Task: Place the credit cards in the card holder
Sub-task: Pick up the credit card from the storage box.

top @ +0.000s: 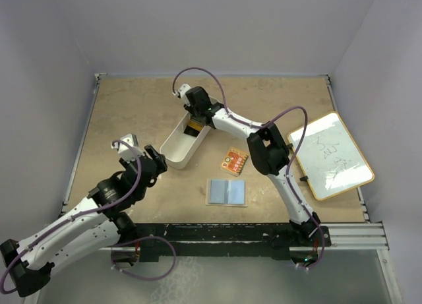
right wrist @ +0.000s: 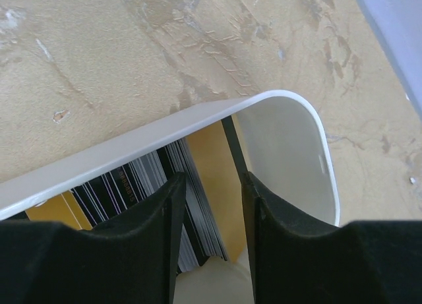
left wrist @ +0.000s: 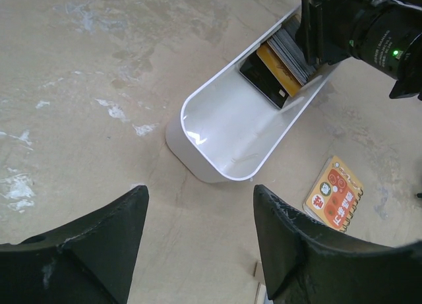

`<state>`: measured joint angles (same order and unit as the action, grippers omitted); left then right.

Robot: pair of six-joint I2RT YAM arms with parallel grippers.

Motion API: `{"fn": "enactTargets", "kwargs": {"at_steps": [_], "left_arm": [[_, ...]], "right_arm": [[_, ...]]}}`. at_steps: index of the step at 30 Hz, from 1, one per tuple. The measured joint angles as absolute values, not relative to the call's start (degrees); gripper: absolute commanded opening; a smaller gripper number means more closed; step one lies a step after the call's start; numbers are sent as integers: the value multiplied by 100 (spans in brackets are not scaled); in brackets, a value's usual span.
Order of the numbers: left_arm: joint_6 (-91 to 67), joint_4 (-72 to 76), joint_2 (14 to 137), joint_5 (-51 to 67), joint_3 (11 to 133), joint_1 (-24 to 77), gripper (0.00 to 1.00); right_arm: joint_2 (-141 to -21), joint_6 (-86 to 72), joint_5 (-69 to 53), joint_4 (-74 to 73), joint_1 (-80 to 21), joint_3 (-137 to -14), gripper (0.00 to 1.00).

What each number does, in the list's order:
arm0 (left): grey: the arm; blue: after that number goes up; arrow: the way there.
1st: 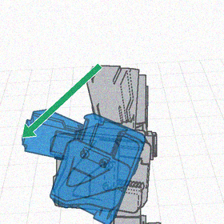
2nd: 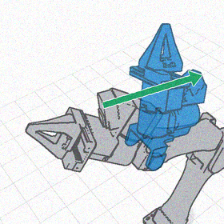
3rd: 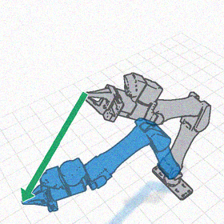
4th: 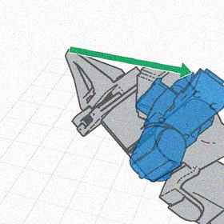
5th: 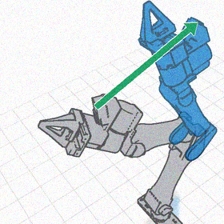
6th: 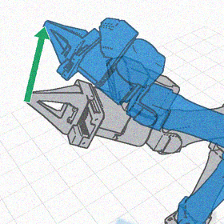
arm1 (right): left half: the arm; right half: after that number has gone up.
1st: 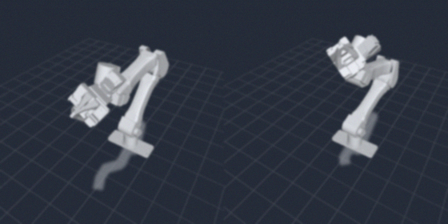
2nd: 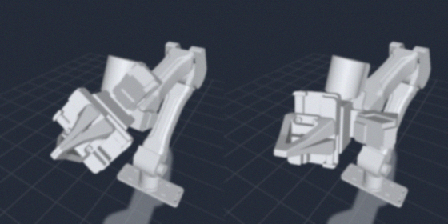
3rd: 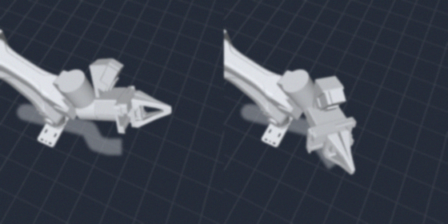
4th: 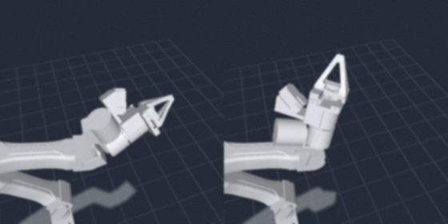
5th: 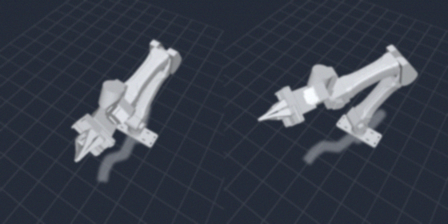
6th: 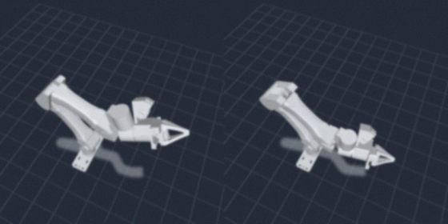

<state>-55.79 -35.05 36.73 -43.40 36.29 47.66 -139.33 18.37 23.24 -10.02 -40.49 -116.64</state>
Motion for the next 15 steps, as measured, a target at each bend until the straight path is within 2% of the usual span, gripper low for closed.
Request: {"fn": "enactTargets", "kwargs": {"at_steps": [3, 8, 15], "left_arm": [[-5708, -3242, 3986, -4327, 3544, 4764, 61], [-5806, -2873, 4613, -4353, 3544, 4762, 61], [-5819, -2547, 4995, -4353, 3544, 4622, 60]], "right_arm": [[-13913, 1726, 2099, -1013, -3983, -11655, 40], [-13911, 1608, 1844, -1011, -3900, -11662, 49], [-13911, 1347, 1317, -1033, -3743, -11701, 35]]}}
